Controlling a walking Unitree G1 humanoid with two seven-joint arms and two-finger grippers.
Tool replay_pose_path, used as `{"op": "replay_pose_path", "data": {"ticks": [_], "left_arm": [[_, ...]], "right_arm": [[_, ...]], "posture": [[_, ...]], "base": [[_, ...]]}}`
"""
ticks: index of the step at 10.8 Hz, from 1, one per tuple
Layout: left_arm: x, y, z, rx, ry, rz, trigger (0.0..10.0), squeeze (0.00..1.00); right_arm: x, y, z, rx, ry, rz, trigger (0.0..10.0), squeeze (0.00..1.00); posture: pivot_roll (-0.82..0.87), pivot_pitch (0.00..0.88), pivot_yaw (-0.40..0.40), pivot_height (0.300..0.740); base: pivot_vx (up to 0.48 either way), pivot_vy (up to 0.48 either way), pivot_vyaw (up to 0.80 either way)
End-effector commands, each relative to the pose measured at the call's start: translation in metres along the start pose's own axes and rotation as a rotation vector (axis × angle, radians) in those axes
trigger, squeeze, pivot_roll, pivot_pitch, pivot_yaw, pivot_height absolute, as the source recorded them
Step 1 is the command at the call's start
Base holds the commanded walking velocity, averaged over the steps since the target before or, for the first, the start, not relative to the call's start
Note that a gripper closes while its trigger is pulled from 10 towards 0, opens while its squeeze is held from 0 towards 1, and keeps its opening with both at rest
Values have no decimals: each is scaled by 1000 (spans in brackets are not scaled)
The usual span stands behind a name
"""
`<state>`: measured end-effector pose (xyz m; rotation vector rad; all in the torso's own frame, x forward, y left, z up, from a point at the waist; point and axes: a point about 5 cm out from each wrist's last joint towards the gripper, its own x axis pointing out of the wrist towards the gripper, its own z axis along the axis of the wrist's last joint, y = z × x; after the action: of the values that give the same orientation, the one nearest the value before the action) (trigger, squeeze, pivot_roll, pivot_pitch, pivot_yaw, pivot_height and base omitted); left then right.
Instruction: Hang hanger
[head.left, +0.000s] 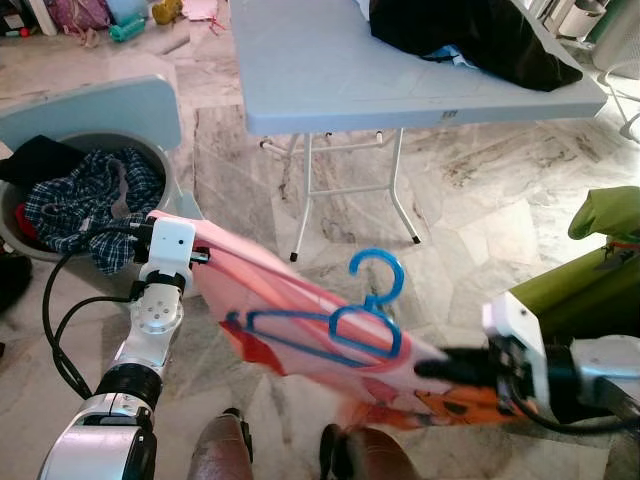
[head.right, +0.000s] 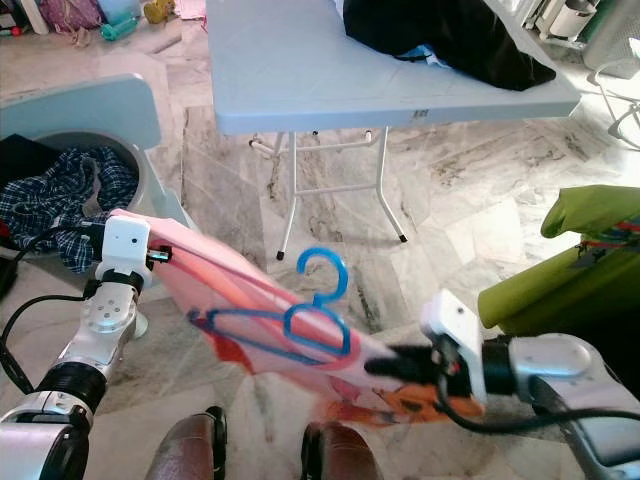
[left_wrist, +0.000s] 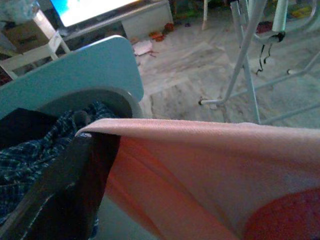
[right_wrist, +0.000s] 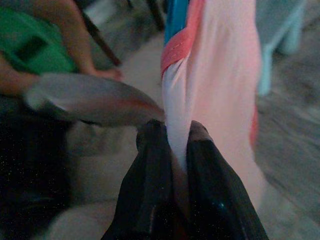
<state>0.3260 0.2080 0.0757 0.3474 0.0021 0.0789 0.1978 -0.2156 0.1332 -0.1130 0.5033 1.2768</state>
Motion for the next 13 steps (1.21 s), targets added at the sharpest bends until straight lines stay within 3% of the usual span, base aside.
{"op": "replay_pose_path", "data": {"ticks": [1, 3, 4, 5, 6, 7, 8, 10, 11, 12, 13], "left_arm": [[-1, 7, -6, -13, 40, 24, 10000, 0], [-3, -13, -13, -16, 106, -47, 10000, 0], [-8, -40, -15, -43, 134, -172, 10000, 0], [-13, -58, -12, -105, 117, -287, 10000, 0], [-22, -78, -7, -171, 76, -450, 10000, 1000], [-35, -94, -4, -176, 35, -626, 10000, 1000], [-53, -104, -5, -34, -13, -832, 10000, 1000], [-70, -101, -9, 79, -4, -992, 10000, 1000], [-79, -91, -8, 92, 6, -1031, 10000, 1000], [-81, -87, -7, 108, -2, -1046, 10000, 1000], [-81, -75, 5, 163, -76, -1029, 10000, 1000]], "right_arm": [[-8, 6, 17, -16, -77, 58, 10000, 0], [-7, 2, 50, -9, -299, 61, 10000, 0], [1, -3, 60, 4, -420, 30, 10000, 0], [9, -11, 64, -2, -476, -38, 10000, 0], [23, -23, 66, -40, -489, -169, 10000, 0], [35, -39, 64, -73, -463, -337, 10000, 0], [44, -56, 57, -136, -390, -507, 10000, 0], [56, -63, 45, -207, -272, -574, 10000, 0], [63, -66, 32, -269, -193, -615, 10000, 0], [65, -69, 23, -281, -154, -636, 10000, 0], [65, -71, 10, -334, -77, -632, 10000, 0]], "posture": [[-23, 171, -82, 740], [-30, 165, -80, 740], [-27, 160, -79, 740], [-25, 160, -79, 740], [-23, 160, -79, 740], [-19, 161, -79, 740], [3, 171, -80, 740], [17, 192, -80, 740], [14, 199, -85, 740], [12, 199, -87, 740], [10, 198, -85, 740]], "base": [[0, 0, 0], [0, 0, 0], [0, 0, 0], [0, 0, 0], [0, 0, 0], [0, 0, 0], [0, 0, 0], [0, 0, 0], [0, 0, 0], [0, 0, 0], [0, 0, 0]]}}
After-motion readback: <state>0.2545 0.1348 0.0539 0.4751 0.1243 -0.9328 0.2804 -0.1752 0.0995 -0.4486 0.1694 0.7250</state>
